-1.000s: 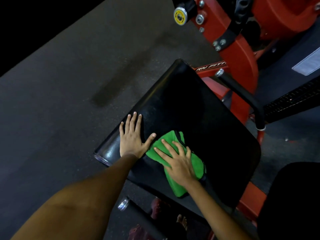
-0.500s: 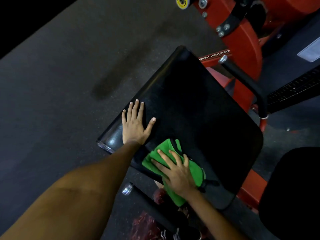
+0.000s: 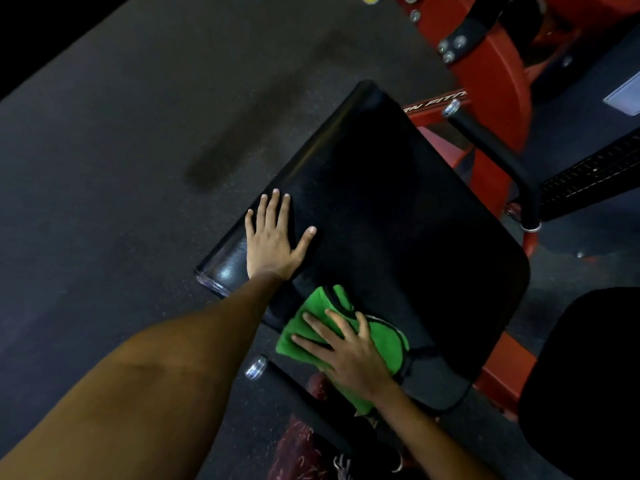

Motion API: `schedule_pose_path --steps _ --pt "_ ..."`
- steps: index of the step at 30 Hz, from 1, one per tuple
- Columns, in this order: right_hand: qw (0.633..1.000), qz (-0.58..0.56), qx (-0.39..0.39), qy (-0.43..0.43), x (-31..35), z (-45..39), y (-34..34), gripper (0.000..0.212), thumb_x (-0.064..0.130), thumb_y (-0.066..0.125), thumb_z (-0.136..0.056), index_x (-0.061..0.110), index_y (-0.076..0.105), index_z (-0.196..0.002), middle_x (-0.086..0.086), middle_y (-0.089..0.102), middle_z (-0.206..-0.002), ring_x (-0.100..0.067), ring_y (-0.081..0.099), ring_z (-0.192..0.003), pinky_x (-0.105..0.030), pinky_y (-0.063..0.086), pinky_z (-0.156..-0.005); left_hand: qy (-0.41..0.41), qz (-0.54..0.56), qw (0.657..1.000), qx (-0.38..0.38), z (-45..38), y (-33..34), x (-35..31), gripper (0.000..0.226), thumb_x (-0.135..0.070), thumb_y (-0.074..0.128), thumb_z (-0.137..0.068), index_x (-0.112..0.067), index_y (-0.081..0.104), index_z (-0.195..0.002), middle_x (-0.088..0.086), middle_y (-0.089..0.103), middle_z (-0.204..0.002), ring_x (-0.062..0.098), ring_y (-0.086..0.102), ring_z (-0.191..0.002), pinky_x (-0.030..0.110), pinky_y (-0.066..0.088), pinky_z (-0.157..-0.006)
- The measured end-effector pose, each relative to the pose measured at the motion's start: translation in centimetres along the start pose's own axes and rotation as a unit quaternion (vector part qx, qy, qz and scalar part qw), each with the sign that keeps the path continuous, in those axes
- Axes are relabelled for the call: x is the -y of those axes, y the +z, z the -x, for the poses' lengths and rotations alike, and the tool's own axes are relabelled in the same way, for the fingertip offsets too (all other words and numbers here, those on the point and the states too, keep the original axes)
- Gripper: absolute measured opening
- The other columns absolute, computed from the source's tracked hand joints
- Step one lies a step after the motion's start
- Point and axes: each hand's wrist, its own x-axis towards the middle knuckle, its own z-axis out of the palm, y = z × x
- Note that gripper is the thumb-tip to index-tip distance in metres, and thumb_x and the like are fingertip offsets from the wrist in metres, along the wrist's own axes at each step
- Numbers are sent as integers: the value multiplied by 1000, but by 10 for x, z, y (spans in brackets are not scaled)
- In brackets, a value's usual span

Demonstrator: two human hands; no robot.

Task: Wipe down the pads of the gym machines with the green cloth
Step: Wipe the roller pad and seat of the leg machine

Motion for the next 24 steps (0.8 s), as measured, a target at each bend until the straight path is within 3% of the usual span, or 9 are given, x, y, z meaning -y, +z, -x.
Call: schedule_pose_path --steps 2,6,8,11,16,17,19,22,24 --pt "1000 21 14 2 -28 17 0 75 40 65 -72 45 34 -140 7 27 -151 -24 40 -125 -57 46 -87 -2 -3 1000 0 0 -1 -1 85 -70 16 -86 -16 20 -152 5 16 -159 20 5 -147 42 0 -118" --pt "967 -24 4 255 -50 -4 -7 60 41 48 -81 44 34 -139 4 37 -148 -28 38 -123 -59 42 -87 -4 -12 1000 4 -1 -1 0 85 -70 16 -86 -16 19 -152 4 14 -159 20 4 -147 42 -1 -118" --pt "942 -40 5 334 -39 -32 -10 54 45 44 -85 43 38 -138 2 41 -147 -30 38 -123 -56 40 -88 -2 -11 1000 1 -1 0 0 85 -69 18 -87 -15 20 -152 5 15 -159 21 5 -147 43 0 -118" --pt "951 -44 3 305 -15 -48 -9 59 41 56 -83 43 38 -139 2 39 -149 -29 36 -125 -60 38 -91 -2 -6 1000 -3 -1 2 1 83 -68 21 -87 -15 21 -151 6 17 -159 22 7 -147 45 2 -118" --pt "998 7 16 67 -21 17 -4 70 37 62 -76 43 35 -141 5 28 -152 -26 38 -126 -61 43 -89 -5 -10 1000 -2 -1 2 -1 83 -68 22 -88 -15 21 -151 5 17 -159 22 7 -147 44 2 -118" --pt "996 23 22 79 -32 29 -3 76 38 66 -72 43 33 -141 5 27 -151 -26 38 -125 -61 44 -87 -5 -11 1000 -1 0 2 -2 83 -68 21 -88 -15 21 -151 6 17 -159 22 7 -147 44 2 -118" --pt "982 18 19 186 -53 35 -2 78 39 67 -71 42 31 -140 4 30 -149 -28 37 -123 -62 45 -85 -5 -14 1000 -1 -1 1 -2 84 -69 21 -87 -14 20 -151 6 17 -159 22 7 -147 44 1 -118" --pt "941 -15 -8 339 -71 -4 -6 55 47 41 -86 41 32 -141 0 38 -148 -31 35 -123 -60 43 -86 -6 -17 1000 3 -1 1 -2 84 -69 21 -87 -14 21 -151 6 17 -159 22 7 -147 44 1 -118" --pt "931 -23 2 364 -68 -40 -10 54 48 37 -88 40 33 -141 -1 40 -148 -32 35 -124 -61 41 -87 -4 -22 1000 1 -1 1 -3 84 -69 20 -87 -14 21 -151 6 17 -159 22 8 -147 44 2 -118"
